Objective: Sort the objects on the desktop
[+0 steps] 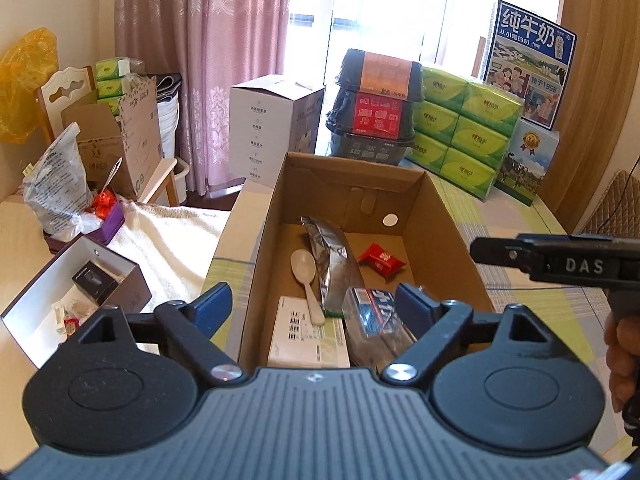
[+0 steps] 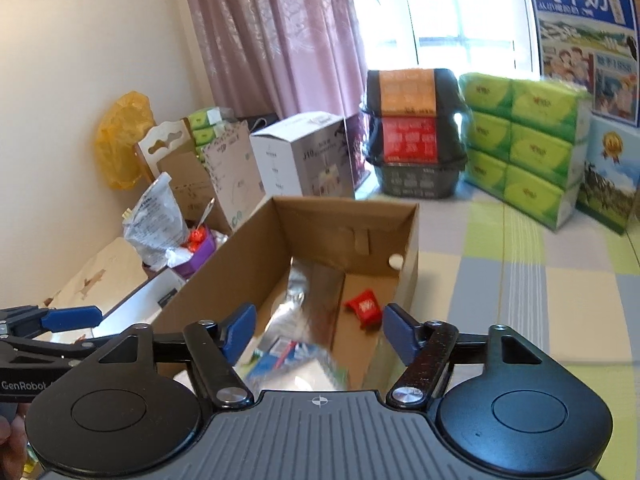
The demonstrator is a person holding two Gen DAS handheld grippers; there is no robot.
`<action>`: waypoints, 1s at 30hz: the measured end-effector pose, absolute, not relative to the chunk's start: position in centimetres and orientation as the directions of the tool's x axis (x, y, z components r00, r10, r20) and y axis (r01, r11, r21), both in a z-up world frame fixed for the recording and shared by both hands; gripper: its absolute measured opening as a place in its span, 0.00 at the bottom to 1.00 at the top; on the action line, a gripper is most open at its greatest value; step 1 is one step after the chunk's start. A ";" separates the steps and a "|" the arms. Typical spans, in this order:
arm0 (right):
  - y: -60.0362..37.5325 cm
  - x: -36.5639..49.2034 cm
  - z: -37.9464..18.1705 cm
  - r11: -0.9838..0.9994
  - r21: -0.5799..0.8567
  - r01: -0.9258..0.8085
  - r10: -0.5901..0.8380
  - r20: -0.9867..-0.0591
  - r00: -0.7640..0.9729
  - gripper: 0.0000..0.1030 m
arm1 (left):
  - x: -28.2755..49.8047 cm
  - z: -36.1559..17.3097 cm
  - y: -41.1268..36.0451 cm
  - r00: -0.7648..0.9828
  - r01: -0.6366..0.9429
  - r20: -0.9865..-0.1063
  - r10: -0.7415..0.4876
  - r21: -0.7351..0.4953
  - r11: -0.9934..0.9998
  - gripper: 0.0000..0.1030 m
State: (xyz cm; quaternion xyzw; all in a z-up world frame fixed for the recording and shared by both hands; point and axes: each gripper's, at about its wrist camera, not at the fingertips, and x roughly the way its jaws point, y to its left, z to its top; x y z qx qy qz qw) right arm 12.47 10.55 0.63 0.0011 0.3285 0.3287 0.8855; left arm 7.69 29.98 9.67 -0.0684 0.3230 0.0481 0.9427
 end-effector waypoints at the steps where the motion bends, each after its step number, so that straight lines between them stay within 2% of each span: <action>1: 10.4 12.0 0.6 0.780 0.218 -0.586 0.585 -0.585 0.561 0.76 | 7.3 9.7 30.0 0.785 -0.142 -0.617 0.049 -0.103 0.985 0.88; 5: 9.7 9.8 0.9 0.780 0.215 -0.587 0.582 -0.592 0.557 0.84 | 5.3 10.2 30.1 0.784 -0.173 -0.616 0.071 -0.108 0.979 0.98; 9: 9.1 7.3 1.1 0.781 0.213 -0.587 0.578 -0.601 0.551 0.92 | 3.1 11.2 29.8 0.792 -0.199 -0.602 0.100 -0.100 0.975 0.99; 13: 8.5 5.1 1.5 0.791 0.208 -0.576 0.564 -0.613 0.554 0.97 | 0.8 12.1 29.5 0.794 -0.232 -0.595 0.127 -0.103 0.967 0.99; 18: 7.5 2.3 2.1 0.786 0.227 -0.575 0.571 -0.622 0.535 0.98 | -1.3 12.8 28.7 0.763 -0.278 -0.620 0.185 -0.055 0.959 0.99; 30: 5.3 -2.1 2.5 0.791 0.240 -0.562 0.564 -0.642 0.519 0.98 | -6.6 14.1 26.4 0.729 -0.315 -0.657 0.194 -0.070 0.947 0.99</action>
